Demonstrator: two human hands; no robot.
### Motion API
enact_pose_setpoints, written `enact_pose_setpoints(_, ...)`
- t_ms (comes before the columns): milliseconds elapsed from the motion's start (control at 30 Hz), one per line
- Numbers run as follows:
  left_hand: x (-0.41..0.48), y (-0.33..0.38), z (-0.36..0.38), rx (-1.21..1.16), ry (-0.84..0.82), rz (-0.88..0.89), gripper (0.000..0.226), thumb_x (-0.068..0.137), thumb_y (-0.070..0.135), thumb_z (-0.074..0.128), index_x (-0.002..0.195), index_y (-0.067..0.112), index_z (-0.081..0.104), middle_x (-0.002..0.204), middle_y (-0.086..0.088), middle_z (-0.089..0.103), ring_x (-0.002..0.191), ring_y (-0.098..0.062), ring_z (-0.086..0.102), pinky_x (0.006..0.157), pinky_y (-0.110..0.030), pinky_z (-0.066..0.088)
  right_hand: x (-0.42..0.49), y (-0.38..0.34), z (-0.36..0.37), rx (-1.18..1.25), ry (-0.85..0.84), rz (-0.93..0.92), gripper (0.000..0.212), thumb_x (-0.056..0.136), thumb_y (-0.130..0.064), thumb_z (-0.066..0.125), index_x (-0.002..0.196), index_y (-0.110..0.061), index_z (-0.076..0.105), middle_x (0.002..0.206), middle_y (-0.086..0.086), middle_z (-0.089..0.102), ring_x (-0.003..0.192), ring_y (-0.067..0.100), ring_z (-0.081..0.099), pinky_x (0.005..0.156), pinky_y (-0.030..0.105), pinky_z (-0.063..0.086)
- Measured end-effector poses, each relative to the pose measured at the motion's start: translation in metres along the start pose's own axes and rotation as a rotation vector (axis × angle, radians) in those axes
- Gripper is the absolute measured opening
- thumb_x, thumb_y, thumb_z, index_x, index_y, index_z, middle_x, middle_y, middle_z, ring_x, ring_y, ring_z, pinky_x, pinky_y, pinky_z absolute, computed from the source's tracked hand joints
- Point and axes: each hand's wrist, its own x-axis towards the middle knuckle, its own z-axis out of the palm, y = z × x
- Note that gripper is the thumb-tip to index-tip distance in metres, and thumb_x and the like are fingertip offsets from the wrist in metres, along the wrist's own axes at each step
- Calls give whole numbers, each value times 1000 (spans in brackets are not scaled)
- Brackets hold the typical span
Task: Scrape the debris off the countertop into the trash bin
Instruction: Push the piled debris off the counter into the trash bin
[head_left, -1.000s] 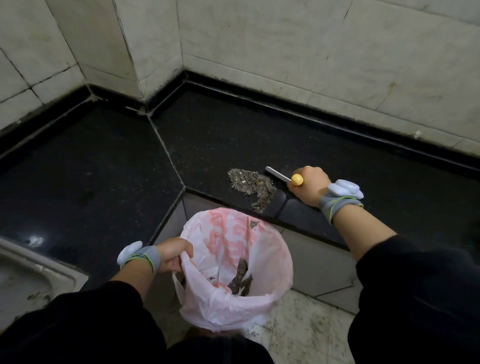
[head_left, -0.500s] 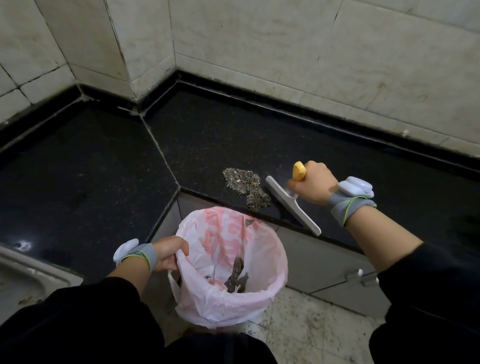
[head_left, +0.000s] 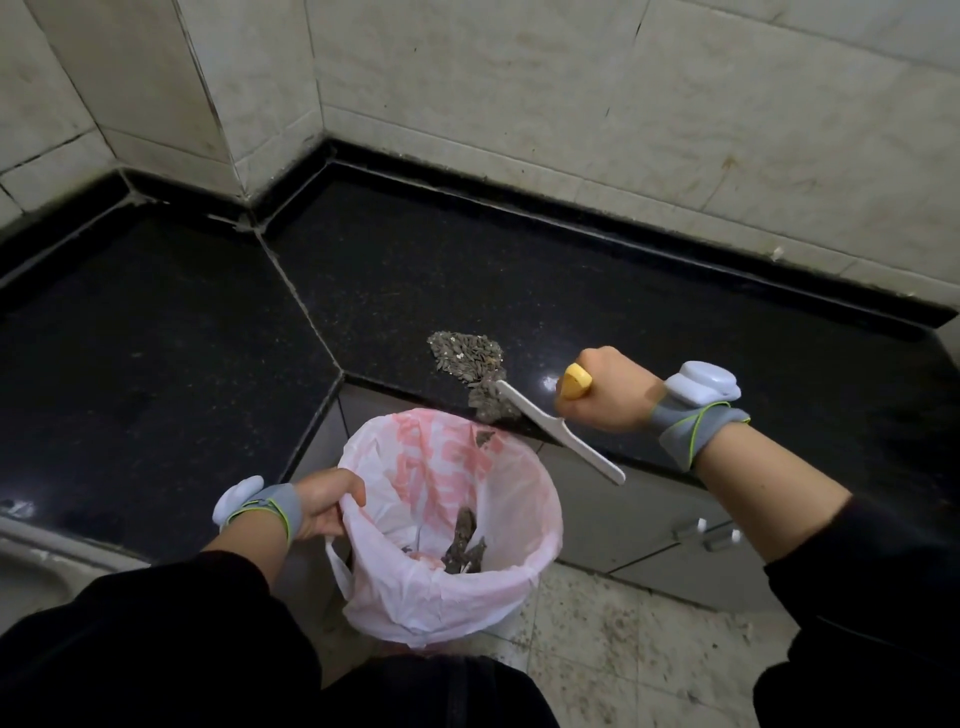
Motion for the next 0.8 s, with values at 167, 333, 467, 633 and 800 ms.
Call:
enact_pose_setpoints(167, -3, 2, -1, 8, -3, 6, 16, 83, -8, 37, 80, 1, 50, 69, -15, 46, 59, -24, 49, 41, -20, 51, 0, 1, -12, 103, 6, 41, 27, 66, -33, 66, 62, -6, 67, 57, 6, 61, 59, 26, 59, 58, 40, 53)
enact_pose_setpoints(333, -11, 6, 2, 4, 13, 13, 18, 85, -10, 37, 76, -1, 50, 67, -14, 49, 43, -21, 54, 35, -20, 47, 13, -1, -19, 126, 150, 122, 26, 71, -32, 65, 63, -8, 68, 66, 11, 66, 65, 26, 62, 56, 35, 50)
enact_pose_setpoints(467, -12, 6, 2, 12, 17, 5, 15, 86, -10, 38, 83, -2, 50, 66, -15, 48, 36, -19, 54, 35, -22, 48, 38, 4, -15, 79, 241, 134, 30, 81, -36, 61, 64, -11, 59, 66, 8, 57, 72, 32, 58, 60, 31, 39)
enact_pose_setpoints(633, -19, 8, -3, -6, -1, 3, 17, 86, -12, 32, 83, -6, 49, 66, -18, 46, 31, -22, 54, 34, -25, 48, 64, 2, 3, -9, 245, 142, 25, 87, -27, 58, 83, -4, 64, 89, 21, 66, 87, 42, 61, 69, 36, 46)
enact_pose_setpoints(800, -26, 11, -5, -16, 38, 26, 24, 88, -13, 31, 76, -3, 48, 43, -11, 46, 25, -18, 49, 31, -19, 44, 67, -1, 6, -47, 148, 82, 16, 84, -20, 59, 77, -6, 62, 86, 21, 65, 84, 40, 61, 64, 33, 42)
